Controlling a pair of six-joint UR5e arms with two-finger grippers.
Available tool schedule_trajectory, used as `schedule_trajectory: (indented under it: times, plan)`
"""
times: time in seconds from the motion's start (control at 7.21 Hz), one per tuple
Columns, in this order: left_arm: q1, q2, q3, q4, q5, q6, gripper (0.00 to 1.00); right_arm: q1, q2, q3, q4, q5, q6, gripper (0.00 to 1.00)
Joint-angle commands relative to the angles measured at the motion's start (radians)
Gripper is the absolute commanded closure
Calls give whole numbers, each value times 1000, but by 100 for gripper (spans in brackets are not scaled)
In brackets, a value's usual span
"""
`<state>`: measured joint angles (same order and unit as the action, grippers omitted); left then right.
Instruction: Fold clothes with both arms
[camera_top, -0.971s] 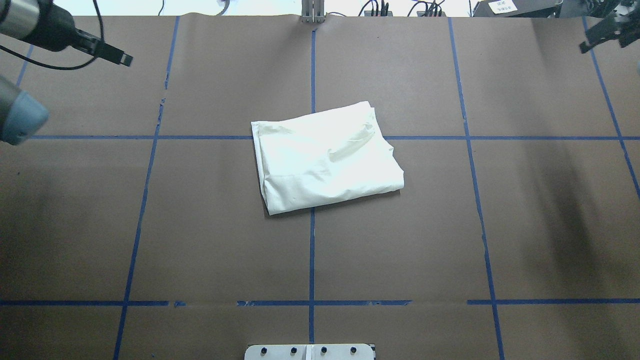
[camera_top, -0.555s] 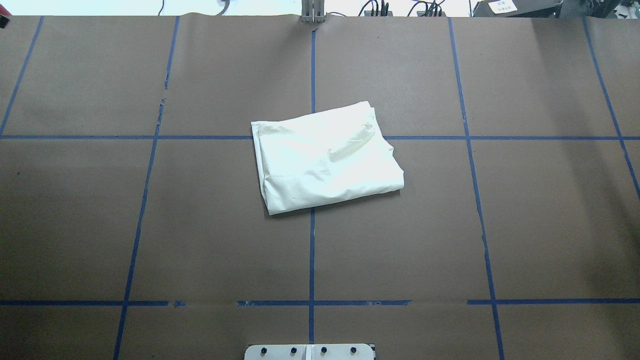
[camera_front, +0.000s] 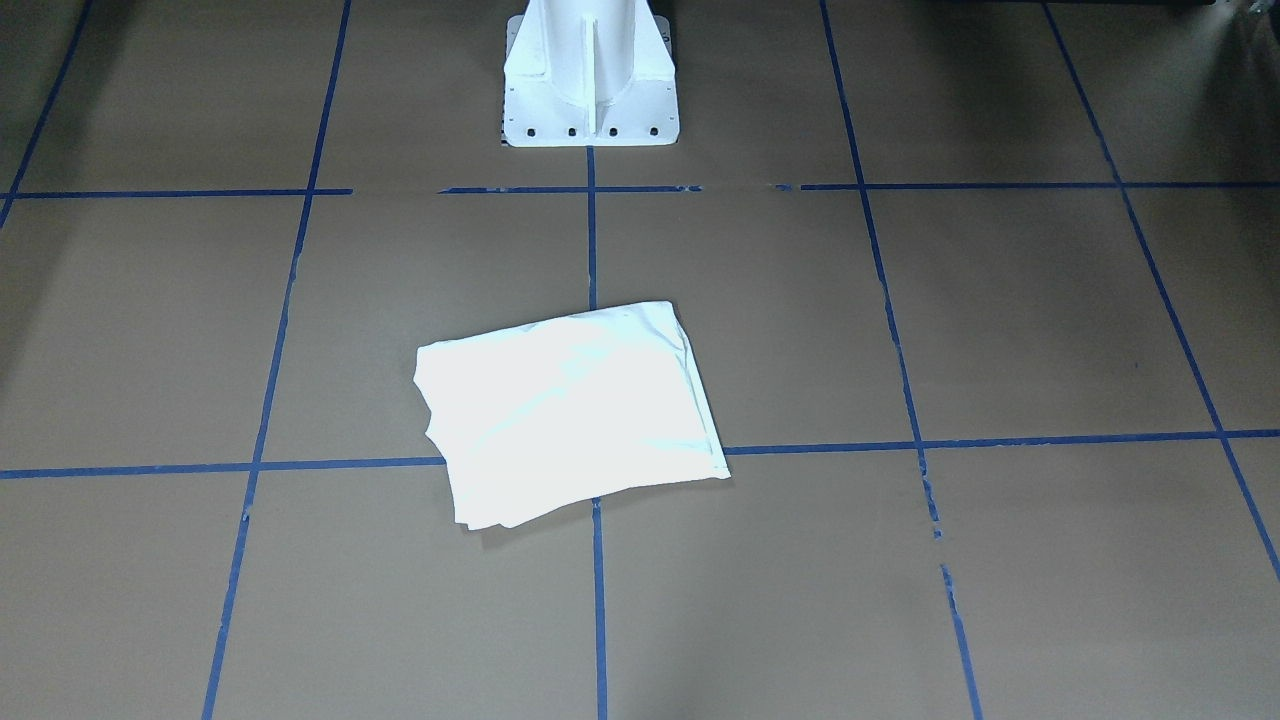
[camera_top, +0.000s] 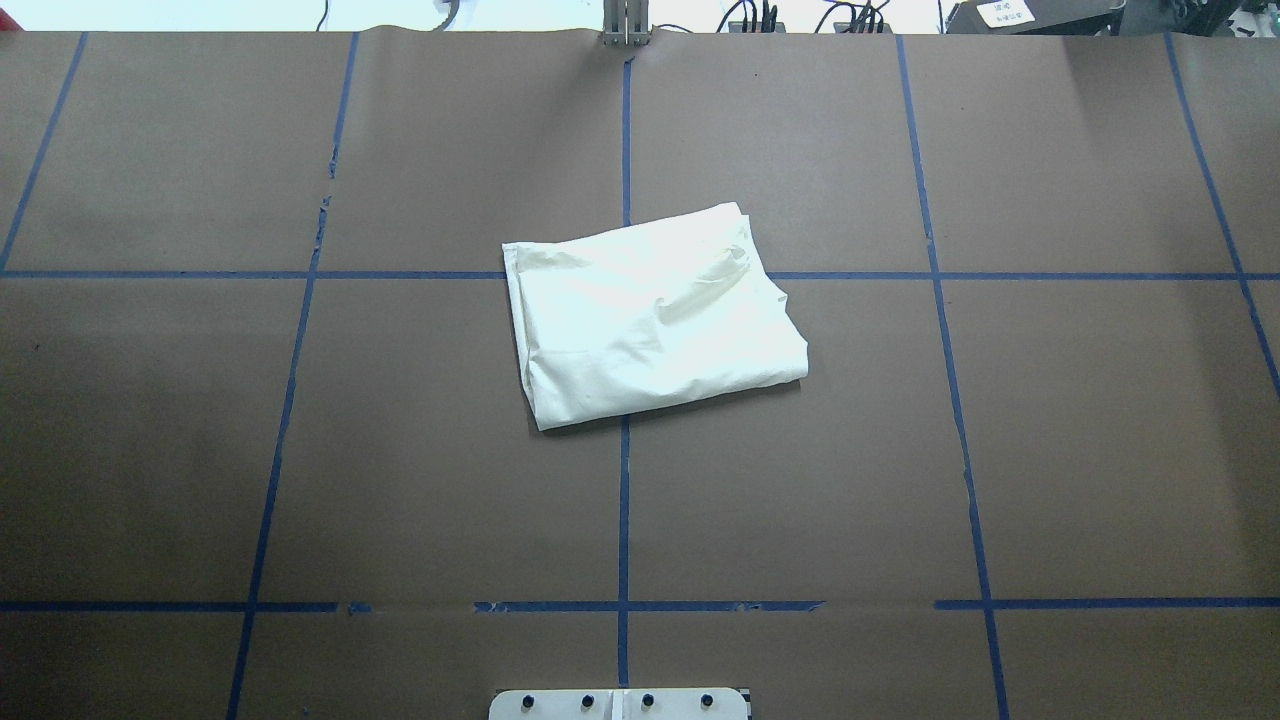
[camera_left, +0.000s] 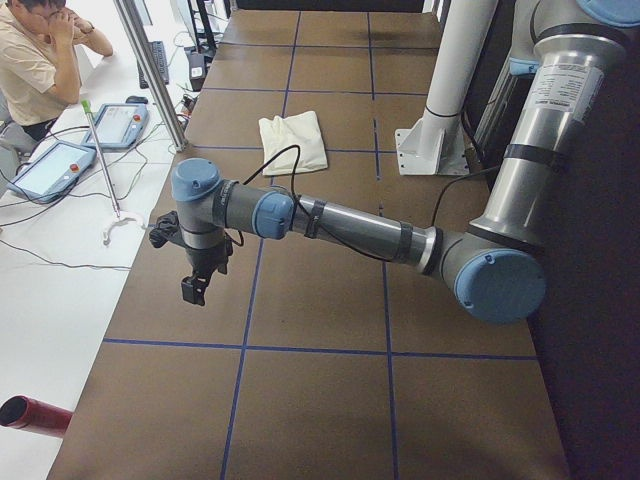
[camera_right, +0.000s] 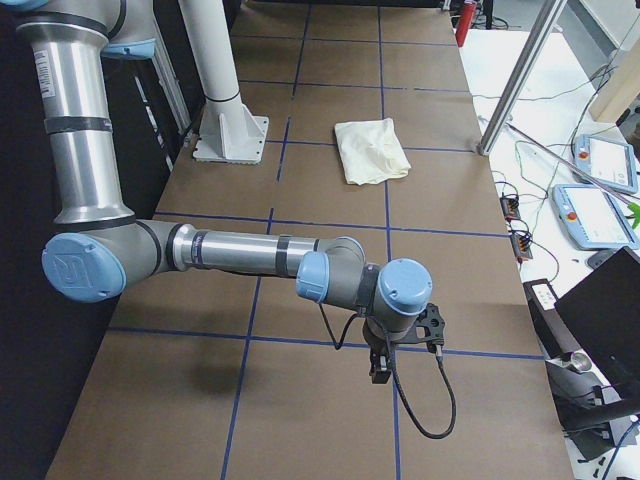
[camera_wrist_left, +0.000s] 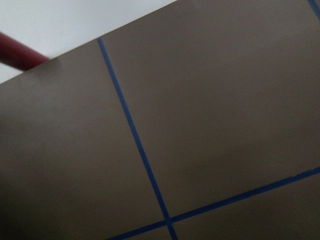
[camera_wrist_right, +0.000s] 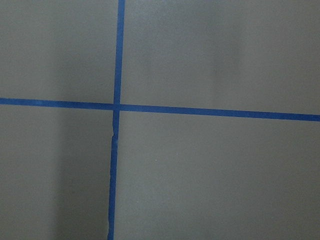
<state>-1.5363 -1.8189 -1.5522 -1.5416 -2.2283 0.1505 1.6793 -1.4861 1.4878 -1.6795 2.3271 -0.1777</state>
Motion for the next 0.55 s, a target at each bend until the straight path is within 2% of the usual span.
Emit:
schedule_trajectory:
  times: [0.0, 0.14, 0.42]
  plan:
    - [-25, 71, -31, -3, -57, 1, 0, -61, -90, 135, 40, -14, 90, 0]
    - [-25, 105, -58, -5, -57, 1, 0, -94, -111, 197, 9, -38, 98, 0]
    - [-24, 144, -97, -3, -59, 1, 0, -139, -115, 287, -93, -145, 101, 0]
